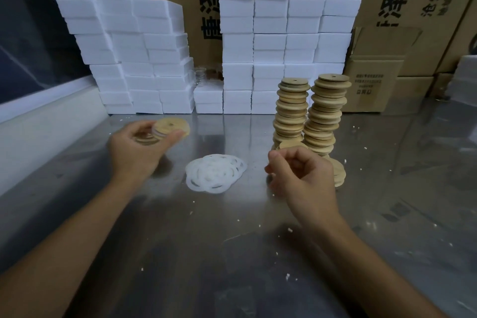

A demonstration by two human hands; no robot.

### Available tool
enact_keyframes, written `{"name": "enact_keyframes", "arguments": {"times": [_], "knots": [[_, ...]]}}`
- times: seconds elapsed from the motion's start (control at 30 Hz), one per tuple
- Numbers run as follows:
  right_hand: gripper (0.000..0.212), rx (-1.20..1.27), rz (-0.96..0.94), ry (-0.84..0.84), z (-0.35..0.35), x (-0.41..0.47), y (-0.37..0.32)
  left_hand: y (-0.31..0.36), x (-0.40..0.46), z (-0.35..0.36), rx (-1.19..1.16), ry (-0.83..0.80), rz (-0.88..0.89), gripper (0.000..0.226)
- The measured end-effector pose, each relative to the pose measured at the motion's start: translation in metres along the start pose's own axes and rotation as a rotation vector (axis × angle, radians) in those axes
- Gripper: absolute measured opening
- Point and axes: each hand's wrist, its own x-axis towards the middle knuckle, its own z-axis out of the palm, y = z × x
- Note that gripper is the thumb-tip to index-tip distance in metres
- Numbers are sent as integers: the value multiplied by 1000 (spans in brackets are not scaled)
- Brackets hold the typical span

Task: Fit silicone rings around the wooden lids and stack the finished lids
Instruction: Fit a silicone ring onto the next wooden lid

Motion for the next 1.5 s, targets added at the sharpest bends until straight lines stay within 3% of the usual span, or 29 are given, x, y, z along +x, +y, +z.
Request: {"name": "enact_keyframes", "arguments": {"times": [0.13,0.3,0.4,0.5,0.6,0.67,0.77,0.87,1.03,1.1,1.17,1.23,1.4,1.5], "knots": [[11,-2,-51,43,-2,4,2,-26,37,-6,165,59,-122,59],[13,-71,-134,133,-7,9,3,-54,60,-5,242,-10,-237,65],[13,-132,-146,193,-12,12,5,-58,66,-2,302,-34,-235,78],[13,-253,-161,268,-16,15,9,-60,72,0,428,-158,-157,95],[5,-465,-161,239,-21,17,11,-60,79,4,507,-332,-97,89],[27,-656,-148,147,-24,16,16,-58,82,9,540,-389,-69,77],[48,-867,-112,35,-25,17,21,-58,86,9,578,-378,-51,63],[48,-972,-80,-9,-25,22,27,-61,87,3,575,-352,-71,59],[32,-953,-108,28,-23,27,33,-61,79,-3,574,-342,-65,73],[26,-963,-153,49,-24,27,34,-55,71,-3,585,-258,-72,75],[26,-971,-176,70,-24,26,34,-45,56,-4,634,-91,56,69],[27,-969,-192,102,-23,25,33,-33,33,-3,658,-1,295,57],[29,-846,-339,145,-15,22,25,-11,-35,21,429,-270,468,41],[30,-687,-385,89,-7,17,21,-10,-48,32,415,-347,402,38]]}}
